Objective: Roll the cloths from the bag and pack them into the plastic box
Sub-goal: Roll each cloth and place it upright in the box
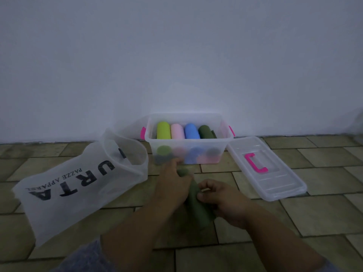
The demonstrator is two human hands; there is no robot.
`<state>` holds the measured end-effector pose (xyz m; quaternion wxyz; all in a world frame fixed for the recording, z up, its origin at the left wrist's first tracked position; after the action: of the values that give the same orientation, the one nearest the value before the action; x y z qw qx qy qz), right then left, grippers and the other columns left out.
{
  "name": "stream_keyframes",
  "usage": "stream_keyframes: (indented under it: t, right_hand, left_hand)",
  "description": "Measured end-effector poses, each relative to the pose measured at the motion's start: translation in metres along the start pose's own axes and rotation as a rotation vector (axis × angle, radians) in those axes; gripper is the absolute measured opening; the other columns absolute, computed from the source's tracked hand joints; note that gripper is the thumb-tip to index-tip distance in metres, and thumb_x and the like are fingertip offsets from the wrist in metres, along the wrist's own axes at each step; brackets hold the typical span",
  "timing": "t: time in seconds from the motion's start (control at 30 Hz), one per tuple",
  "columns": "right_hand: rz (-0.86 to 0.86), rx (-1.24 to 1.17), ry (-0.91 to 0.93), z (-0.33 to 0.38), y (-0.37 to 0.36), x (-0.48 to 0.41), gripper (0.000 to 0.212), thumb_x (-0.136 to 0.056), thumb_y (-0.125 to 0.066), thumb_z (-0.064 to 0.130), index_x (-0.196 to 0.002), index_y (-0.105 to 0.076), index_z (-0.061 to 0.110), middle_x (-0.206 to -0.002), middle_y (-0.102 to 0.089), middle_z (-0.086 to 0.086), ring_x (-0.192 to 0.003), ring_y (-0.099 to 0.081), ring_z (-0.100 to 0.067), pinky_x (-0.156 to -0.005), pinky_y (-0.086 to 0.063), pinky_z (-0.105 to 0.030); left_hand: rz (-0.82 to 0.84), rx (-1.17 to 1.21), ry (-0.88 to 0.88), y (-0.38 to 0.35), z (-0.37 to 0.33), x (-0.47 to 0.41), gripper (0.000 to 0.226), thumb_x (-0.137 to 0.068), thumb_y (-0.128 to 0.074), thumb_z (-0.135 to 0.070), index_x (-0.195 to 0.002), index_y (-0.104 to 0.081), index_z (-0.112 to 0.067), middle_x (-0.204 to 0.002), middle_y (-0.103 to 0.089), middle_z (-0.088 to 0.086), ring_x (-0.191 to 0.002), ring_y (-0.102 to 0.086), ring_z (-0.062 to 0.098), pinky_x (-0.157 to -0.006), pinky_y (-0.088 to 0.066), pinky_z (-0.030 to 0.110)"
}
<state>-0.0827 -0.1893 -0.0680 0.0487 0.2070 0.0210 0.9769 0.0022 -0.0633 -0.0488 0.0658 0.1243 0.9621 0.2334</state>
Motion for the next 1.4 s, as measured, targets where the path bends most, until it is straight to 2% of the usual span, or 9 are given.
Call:
stream_keyframes:
  t: [0.13,0.4,0.57,0.73,0.97,1.13,1.23,1.33,1.4]
  right_hand:
    - [-0.025,-0.108,0.041,0.031,0.034,-0.009,0.023,-0.088,-0.056,0.006,-0.11,-0.063,0.005,-0.103,-0.068,-0.014,-0.09,-0.065,-0.024,-0.079,-0.054,-0.037]
    - [-0.393,-0.174,0.231,0.15,0.091,-0.086,0.013,-0.09,-0.057,0.009,-0.101,-0.059,0.001,-0.098,-0.066,-0.017,-0.087,-0.067,-0.03,-0.064,-0.058,-0.042]
    - [-0.375,0.27,0.009,0.153,0.081,-0.137,0.028,-0.089,-0.059,0.006,-0.114,-0.055,-0.006,-0.106,-0.06,-0.021,-0.099,-0.06,-0.037,-0.089,-0.051,-0.054]
    - [-0.391,0.849,-0.052,0.158,0.077,-0.151,0.037,-0.092,-0.054,0.013,-0.124,-0.051,-0.005,-0.129,-0.053,-0.023,-0.117,-0.052,-0.036,-0.1,-0.045,-0.045]
    - [-0.367,1.144,-0.115,0.154,0.072,-0.148,0.038,-0.097,-0.043,0.017,-0.129,-0.048,-0.003,-0.134,-0.05,-0.019,-0.12,-0.051,-0.03,-0.098,-0.041,-0.036]
    - [-0.341,1.228,-0.146,0.156,0.065,-0.151,0.035,-0.094,-0.046,0.022,-0.118,-0.055,-0.001,-0.113,-0.055,-0.017,-0.105,-0.054,-0.03,-0.092,-0.042,-0.038]
    - [-0.357,1.232,-0.137,0.16,0.063,-0.149,0.029,-0.093,-0.047,0.024,-0.103,-0.058,0.0,-0.108,-0.058,-0.016,-0.091,-0.052,-0.026,-0.085,-0.04,-0.036]
    - [-0.33,1.179,-0.159,0.159,0.068,-0.145,0.028,-0.093,-0.049,0.017,-0.068,-0.048,0.006,-0.077,-0.052,-0.011,-0.076,-0.055,-0.025,-0.073,-0.043,-0.032]
    - [-0.272,1.156,-0.174,0.155,0.075,-0.146,0.022,-0.09,-0.053,0.009,-0.069,-0.05,0.007,-0.075,-0.053,-0.011,-0.072,-0.059,-0.027,-0.063,-0.05,-0.032]
  left_hand:
    - [-0.108,-0.288,-0.229,0.026,-0.019,-0.05,0.061,-0.087,-0.058,-0.038,-0.141,-0.034,-0.023,-0.146,-0.034,-0.005,-0.126,-0.038,0.016,-0.101,-0.036,0.034]
    - [0.086,-0.774,0.033,0.022,-0.008,-0.137,0.077,-0.087,-0.034,-0.064,-0.15,-0.008,-0.027,-0.159,0.003,0.006,-0.142,0.006,0.042,-0.113,-0.003,0.054]
    - [0.085,-0.817,-0.014,0.016,0.0,-0.14,0.077,-0.084,-0.026,-0.068,-0.149,-0.006,-0.032,-0.159,0.006,0.005,-0.141,0.01,0.042,-0.111,0.002,0.056]
    - [0.058,-0.804,-0.037,0.017,0.0,-0.14,0.074,-0.085,-0.026,-0.066,-0.149,-0.008,-0.033,-0.159,0.005,0.004,-0.141,0.01,0.042,-0.111,0.004,0.056]
    - [0.123,-0.933,0.016,0.016,-0.01,-0.146,0.071,-0.086,-0.026,-0.058,-0.149,-0.004,-0.033,-0.159,0.012,0.002,-0.142,0.017,0.035,-0.104,0.017,0.063]
    - [0.296,-0.91,-0.412,-0.025,-0.054,-0.144,0.048,-0.094,-0.028,-0.049,-0.14,-0.036,-0.035,-0.154,-0.025,-0.004,-0.14,-0.02,0.023,-0.108,-0.001,0.062]
    - [0.384,-0.841,-0.338,-0.038,-0.055,-0.14,0.043,-0.093,-0.025,-0.053,-0.129,-0.048,-0.043,-0.131,-0.051,0.0,-0.117,-0.041,0.027,-0.102,-0.022,0.048]
    - [0.346,-0.815,-0.294,-0.036,-0.047,-0.142,0.044,-0.091,-0.023,-0.055,-0.128,-0.046,-0.047,-0.126,-0.053,0.001,-0.114,-0.043,0.03,-0.097,-0.027,0.047]
    - [0.351,-0.847,-0.294,-0.037,-0.046,-0.143,0.046,-0.09,-0.021,-0.055,-0.128,-0.044,-0.045,-0.132,-0.049,0.001,-0.118,-0.042,0.031,-0.102,-0.025,0.051]
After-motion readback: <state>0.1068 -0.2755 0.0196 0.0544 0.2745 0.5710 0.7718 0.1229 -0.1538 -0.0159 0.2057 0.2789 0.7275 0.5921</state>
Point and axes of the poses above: each hand's wrist, its own x-axis away from the middle knuckle, its own y-axis out of the back of the hand, z = x × y, the point moved 4 cm from there along -x, towards the middle knuckle
